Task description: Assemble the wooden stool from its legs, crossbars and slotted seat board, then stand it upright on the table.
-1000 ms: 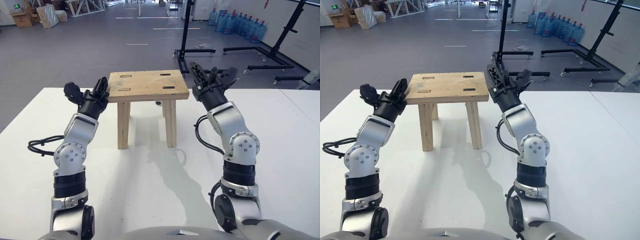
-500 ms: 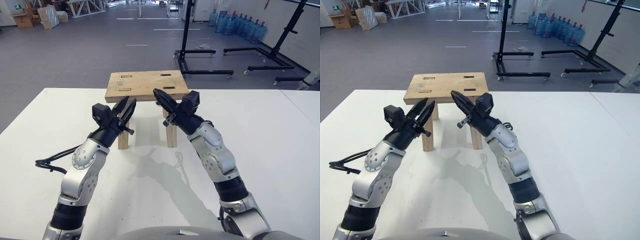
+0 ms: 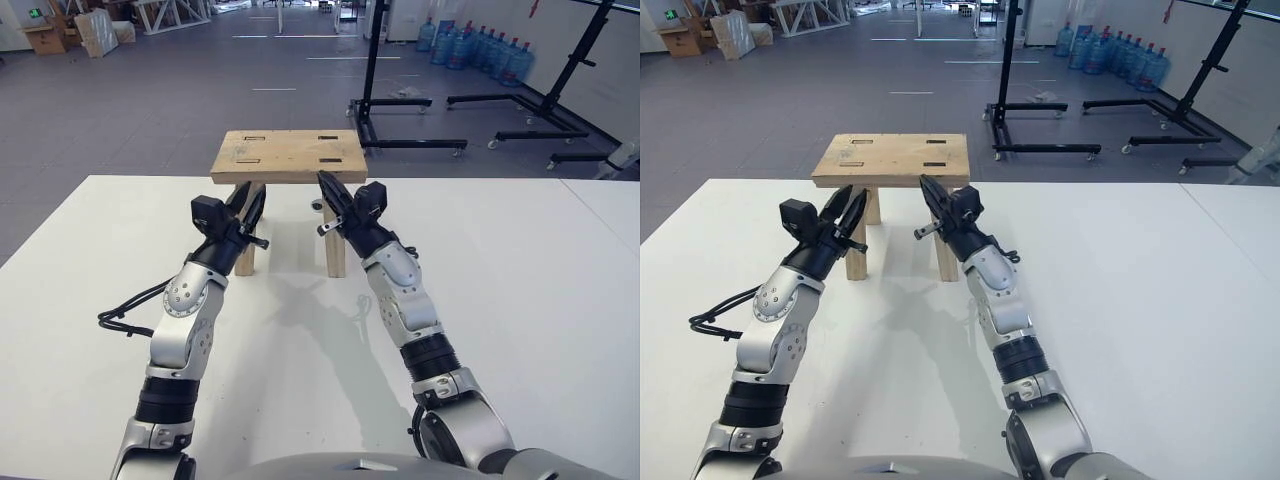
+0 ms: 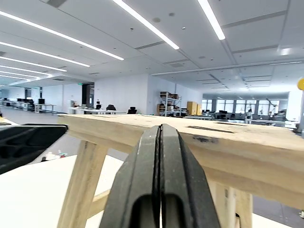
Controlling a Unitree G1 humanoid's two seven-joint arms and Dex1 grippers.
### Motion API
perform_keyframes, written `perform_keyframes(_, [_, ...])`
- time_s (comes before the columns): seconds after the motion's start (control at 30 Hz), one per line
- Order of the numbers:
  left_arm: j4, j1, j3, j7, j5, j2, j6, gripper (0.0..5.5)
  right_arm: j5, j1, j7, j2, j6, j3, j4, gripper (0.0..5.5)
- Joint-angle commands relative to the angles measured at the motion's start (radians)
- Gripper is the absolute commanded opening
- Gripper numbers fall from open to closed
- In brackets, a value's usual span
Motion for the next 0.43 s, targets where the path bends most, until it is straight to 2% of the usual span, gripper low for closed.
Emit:
perform_keyframes(0.03, [-0.094, -0.045, 0.006, 0.044, 0.063, -0.01, -0.012, 1.33, 0.017, 0.016, -0.053, 0.02, -0.034, -0.059, -0.126, 0.19])
perform_keyframes(0.07, [-0.097, -0.061, 0.012, 0.078, 0.118, -0.005, -0.025, 1.33, -0.006, 0.012, -0.081, 0.016, -0.042, -0.074, -0.145, 0.26])
perform_keyframes(0.23, [-0.057, -0.12, 0.031, 0.256, 0.394, -0.002, -0.101, 2.05, -0.18, -0.033, -0.269, -0.019, -0.096, -0.158, -0.166, 1.16])
perform_keyframes(0.43, [0.034, -0.151, 0.033, 0.325, 0.454, -0.04, -0.135, 2.84, -0.225, -0.055, -0.337, -0.021, -0.117, -0.173, -0.106, 2.12])
